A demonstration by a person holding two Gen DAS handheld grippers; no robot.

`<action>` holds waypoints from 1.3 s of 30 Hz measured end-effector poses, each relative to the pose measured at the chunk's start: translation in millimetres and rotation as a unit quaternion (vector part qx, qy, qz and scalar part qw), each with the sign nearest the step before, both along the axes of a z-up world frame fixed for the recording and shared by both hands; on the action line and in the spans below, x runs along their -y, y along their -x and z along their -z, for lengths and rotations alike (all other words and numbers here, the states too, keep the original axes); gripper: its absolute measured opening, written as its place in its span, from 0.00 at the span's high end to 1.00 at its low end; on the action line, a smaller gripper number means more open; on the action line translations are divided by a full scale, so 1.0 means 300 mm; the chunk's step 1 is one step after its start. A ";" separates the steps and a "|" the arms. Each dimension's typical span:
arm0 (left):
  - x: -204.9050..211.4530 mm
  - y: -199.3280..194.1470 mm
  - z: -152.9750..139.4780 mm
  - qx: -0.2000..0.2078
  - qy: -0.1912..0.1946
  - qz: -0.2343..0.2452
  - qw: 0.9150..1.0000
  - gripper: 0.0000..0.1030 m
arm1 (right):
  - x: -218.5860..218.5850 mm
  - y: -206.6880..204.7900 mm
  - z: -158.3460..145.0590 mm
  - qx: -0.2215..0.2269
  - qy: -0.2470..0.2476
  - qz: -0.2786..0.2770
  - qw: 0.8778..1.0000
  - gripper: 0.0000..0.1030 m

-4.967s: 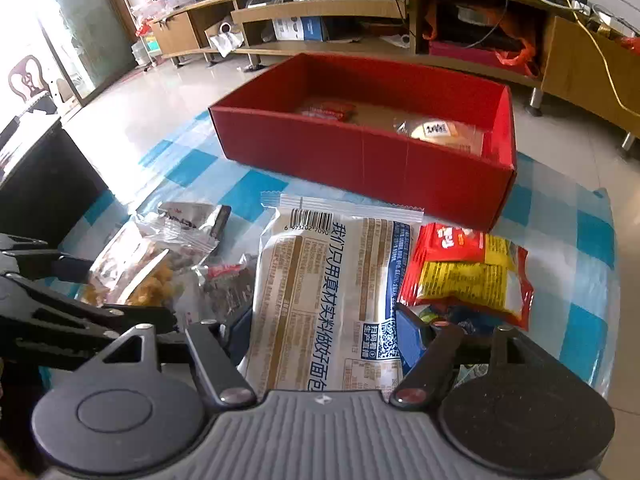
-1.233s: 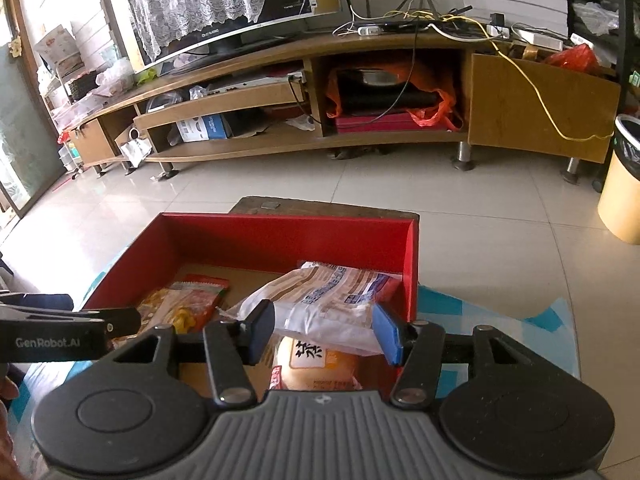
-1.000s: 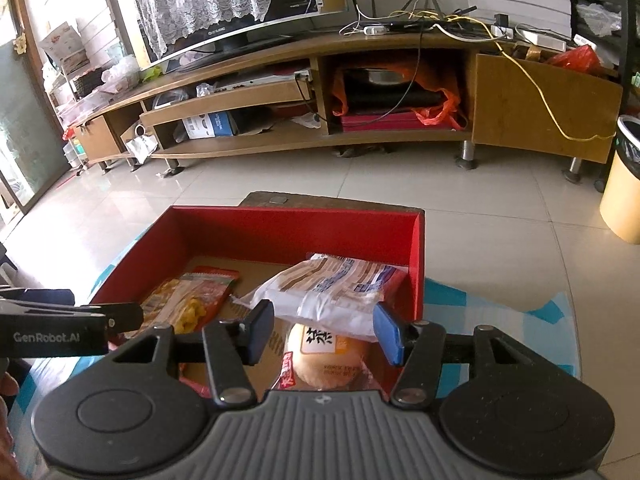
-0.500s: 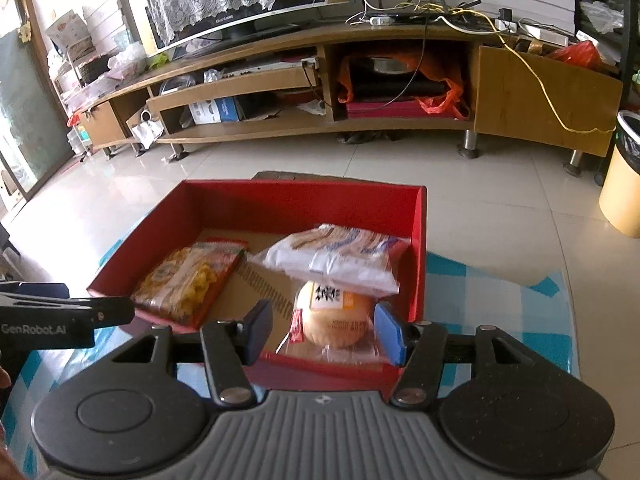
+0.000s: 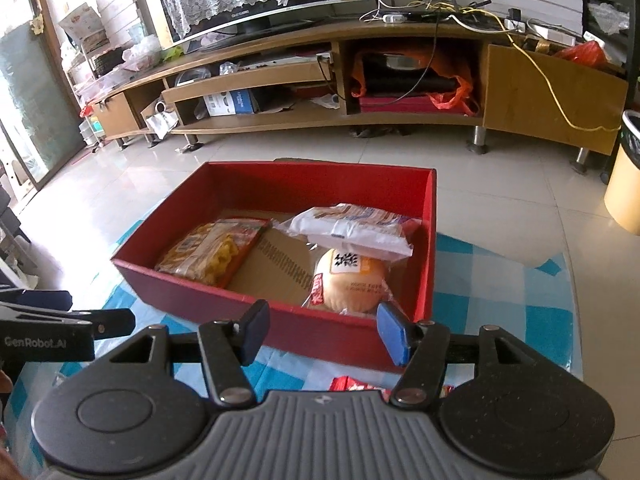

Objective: Organize snacks
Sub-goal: 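Withdraw both open tools up from the red box, then move both open tools down toward the snacks on the cloth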

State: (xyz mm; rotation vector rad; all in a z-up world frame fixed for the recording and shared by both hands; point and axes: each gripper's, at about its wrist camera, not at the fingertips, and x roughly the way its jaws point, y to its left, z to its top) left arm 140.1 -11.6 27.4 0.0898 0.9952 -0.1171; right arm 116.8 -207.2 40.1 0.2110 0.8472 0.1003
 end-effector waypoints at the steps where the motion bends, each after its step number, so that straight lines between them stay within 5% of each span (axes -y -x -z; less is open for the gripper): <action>1: -0.005 0.003 0.000 -0.001 0.001 -0.001 1.000 0.10 | -0.004 0.006 -0.001 0.000 0.001 -0.001 1.000 0.44; 26: -0.231 0.255 0.067 -0.077 0.011 -0.048 0.996 0.10 | -0.232 0.186 0.077 -0.053 0.011 -0.112 0.992 0.42; 39: -0.310 0.229 0.173 -0.126 0.004 -0.111 0.986 0.10 | -0.258 0.205 0.087 -0.064 0.004 -0.134 0.989 0.40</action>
